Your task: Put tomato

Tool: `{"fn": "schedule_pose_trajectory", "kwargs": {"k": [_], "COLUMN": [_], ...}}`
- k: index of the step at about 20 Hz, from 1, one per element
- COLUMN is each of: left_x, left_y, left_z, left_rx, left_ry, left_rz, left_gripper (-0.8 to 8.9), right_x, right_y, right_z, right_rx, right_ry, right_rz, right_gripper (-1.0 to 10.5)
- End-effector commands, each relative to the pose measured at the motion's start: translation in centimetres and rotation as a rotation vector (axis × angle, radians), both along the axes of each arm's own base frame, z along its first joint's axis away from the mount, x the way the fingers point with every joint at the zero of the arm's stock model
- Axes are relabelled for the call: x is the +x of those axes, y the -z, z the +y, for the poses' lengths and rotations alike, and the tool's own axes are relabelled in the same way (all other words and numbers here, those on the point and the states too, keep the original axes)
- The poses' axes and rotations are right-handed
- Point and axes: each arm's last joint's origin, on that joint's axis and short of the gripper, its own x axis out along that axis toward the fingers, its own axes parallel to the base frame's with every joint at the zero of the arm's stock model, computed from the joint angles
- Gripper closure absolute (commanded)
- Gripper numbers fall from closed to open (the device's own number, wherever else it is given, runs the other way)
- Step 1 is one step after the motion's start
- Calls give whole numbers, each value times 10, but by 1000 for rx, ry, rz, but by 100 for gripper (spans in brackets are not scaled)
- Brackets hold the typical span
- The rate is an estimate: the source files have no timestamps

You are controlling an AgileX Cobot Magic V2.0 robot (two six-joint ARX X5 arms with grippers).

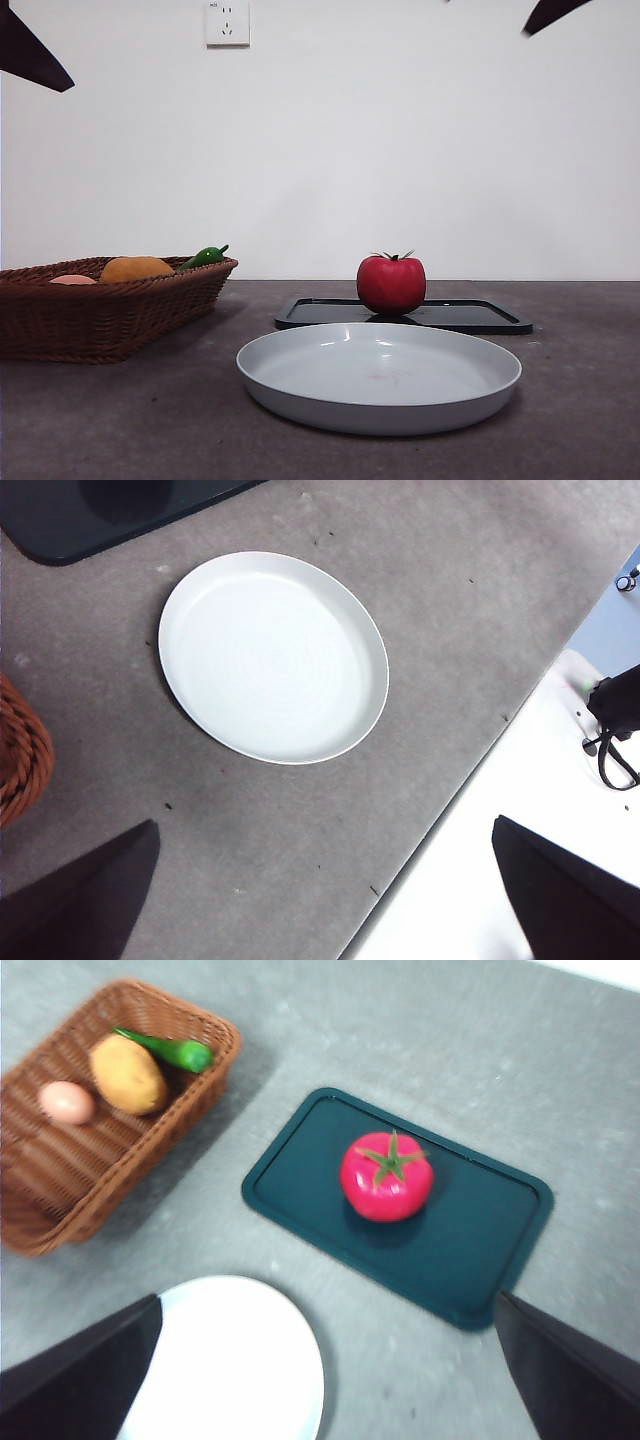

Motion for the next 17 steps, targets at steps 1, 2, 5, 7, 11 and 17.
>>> {"fn": "schedule_pose_trajectory", "kwargs": {"k": [1,2,5,7,11,17], "left_x": [1,1,1,1,1,1], "left_y": [-6,-6,-6,-6,-6,-6], "left_z": [-1,-1,-1,-1,-1,-1], "left_rx": [-10,-10,-10,-10,-10,-10], "left_ry": [13,13,13,13,13,13], "left_rz": [-23,-23,-22,-22,-23,-22], "left_gripper": [284,284,284,284,284,284], "right_x": [-27,-40,-74,-93,-119,-129], "right_y": [2,7,26,40,59,69], "right_z": [-9,-13,-24,-29,-33,-35], "right_rx": [24,37,84,89,125,129], "right_ry": [-5,-21,-79,-96,-181,-205], "right_rz": [-20,-20,-9,-15,-14,-18], "right_gripper": [406,406,407,407,407,407]}}
